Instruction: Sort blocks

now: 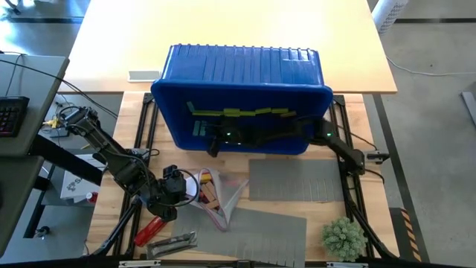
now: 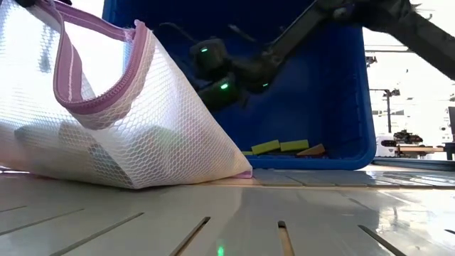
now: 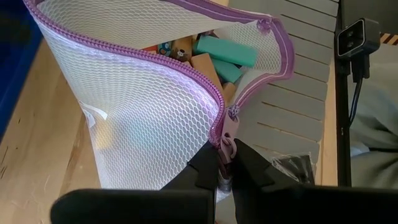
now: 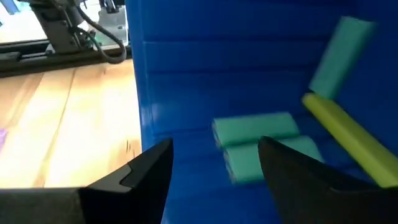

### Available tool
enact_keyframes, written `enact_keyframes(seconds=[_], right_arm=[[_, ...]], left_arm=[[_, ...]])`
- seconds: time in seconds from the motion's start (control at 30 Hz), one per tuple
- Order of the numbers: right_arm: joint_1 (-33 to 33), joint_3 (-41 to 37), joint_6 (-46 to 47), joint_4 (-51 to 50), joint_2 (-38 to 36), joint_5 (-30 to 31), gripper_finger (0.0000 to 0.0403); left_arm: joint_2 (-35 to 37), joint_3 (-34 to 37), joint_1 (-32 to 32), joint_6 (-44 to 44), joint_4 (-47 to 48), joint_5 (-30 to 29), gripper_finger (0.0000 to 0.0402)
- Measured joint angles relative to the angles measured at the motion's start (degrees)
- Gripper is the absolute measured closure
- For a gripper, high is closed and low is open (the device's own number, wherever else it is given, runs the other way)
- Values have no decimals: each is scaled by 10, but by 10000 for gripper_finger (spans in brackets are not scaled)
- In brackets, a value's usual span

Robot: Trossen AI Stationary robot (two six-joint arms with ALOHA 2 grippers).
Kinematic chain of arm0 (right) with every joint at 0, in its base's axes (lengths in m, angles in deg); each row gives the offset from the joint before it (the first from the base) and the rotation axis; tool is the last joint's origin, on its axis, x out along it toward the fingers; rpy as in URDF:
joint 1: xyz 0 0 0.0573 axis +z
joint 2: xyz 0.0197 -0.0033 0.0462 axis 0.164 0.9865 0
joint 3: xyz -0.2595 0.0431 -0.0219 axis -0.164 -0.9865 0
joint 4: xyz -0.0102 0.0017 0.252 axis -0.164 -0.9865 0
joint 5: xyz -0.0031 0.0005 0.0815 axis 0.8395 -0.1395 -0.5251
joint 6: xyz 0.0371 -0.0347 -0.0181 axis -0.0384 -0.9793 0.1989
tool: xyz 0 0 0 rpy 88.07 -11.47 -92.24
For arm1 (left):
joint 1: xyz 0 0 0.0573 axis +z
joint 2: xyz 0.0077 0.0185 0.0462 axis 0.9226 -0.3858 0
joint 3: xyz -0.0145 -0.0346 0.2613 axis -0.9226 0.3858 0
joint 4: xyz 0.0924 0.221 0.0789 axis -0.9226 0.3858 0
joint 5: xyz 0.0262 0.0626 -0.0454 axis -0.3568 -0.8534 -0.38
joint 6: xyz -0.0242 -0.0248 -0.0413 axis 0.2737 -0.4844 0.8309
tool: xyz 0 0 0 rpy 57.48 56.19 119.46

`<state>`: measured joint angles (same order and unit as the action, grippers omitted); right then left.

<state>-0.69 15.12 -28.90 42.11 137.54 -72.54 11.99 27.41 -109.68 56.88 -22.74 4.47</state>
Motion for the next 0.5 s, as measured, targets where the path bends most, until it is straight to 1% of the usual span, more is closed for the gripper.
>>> enact_keyframes(seconds=[0.17,0.27,0.37,0.5], right_arm=[[-2,152,0,-53,94,-1,180],[-8,228,-2,-101,134,-1,180],[-15,270,-5,-108,152,-1,180],[-29,295,-20,-118,163,0,180]], left_arm=[[0,0,0,0,0,0,401],[0,0,0,0,0,0,401],[0,0,0,0,0,0,401],[0,0,0,0,1,0,401]])
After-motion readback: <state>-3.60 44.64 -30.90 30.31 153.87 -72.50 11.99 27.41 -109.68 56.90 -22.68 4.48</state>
